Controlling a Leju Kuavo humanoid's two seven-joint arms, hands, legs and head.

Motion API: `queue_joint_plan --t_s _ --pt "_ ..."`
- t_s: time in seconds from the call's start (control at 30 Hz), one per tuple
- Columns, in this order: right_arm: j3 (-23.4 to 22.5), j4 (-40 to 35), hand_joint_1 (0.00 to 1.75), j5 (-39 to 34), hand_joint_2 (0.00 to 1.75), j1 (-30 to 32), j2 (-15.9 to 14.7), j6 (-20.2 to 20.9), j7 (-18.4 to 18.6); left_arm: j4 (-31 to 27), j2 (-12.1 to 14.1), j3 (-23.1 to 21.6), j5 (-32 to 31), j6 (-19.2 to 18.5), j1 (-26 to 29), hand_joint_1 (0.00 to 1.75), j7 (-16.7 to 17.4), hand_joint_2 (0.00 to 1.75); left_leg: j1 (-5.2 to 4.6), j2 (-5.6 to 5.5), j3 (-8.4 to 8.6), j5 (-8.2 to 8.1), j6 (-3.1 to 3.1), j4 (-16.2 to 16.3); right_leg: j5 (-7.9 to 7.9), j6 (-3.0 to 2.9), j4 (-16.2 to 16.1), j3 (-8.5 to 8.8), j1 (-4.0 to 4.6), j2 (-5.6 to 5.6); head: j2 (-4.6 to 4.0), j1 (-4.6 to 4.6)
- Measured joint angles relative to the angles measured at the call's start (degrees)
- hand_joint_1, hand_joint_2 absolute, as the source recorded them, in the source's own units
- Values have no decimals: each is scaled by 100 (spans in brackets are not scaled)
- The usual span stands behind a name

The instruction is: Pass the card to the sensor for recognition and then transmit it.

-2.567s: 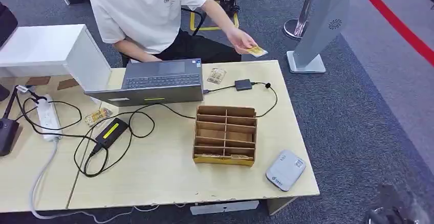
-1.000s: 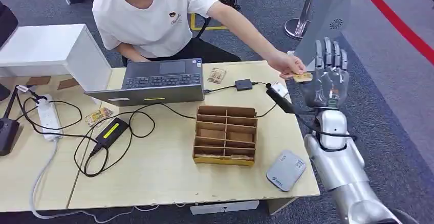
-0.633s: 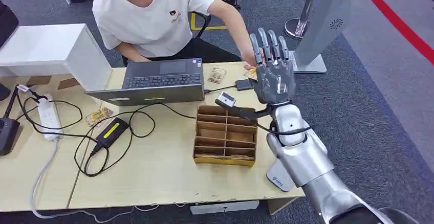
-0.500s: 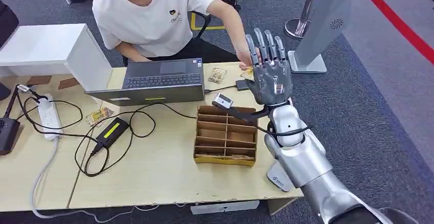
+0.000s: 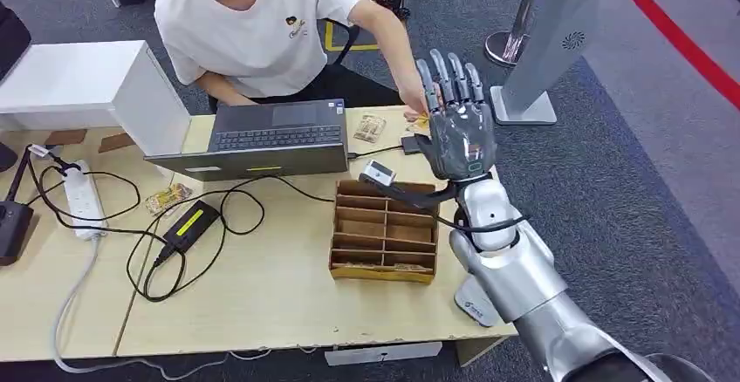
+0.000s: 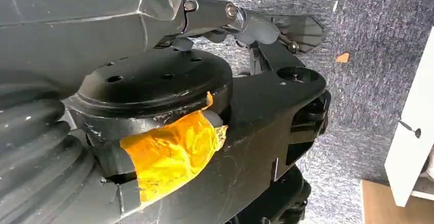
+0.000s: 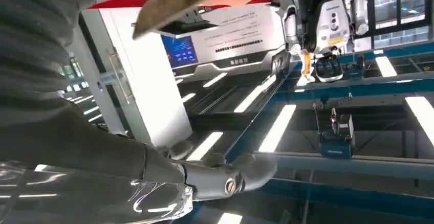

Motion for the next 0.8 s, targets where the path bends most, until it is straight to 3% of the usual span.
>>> queue_joint_plan --t_s 0.6,0.8 --pt "35 57 175 -345 175 -67 -59 -81 -170 26 2 -107 -11 -111 1 0 -125 175 -1 0 -1 0 0 1 0 0 0 -1 0 1 0 0" --pt "-15 146 175 -410 175 -38 -79 -421 -212 39 2 -116 20 -98 1 0 -136 175 -1 0 0 0 0 1 0 0 0 -2 0 1 2 0"
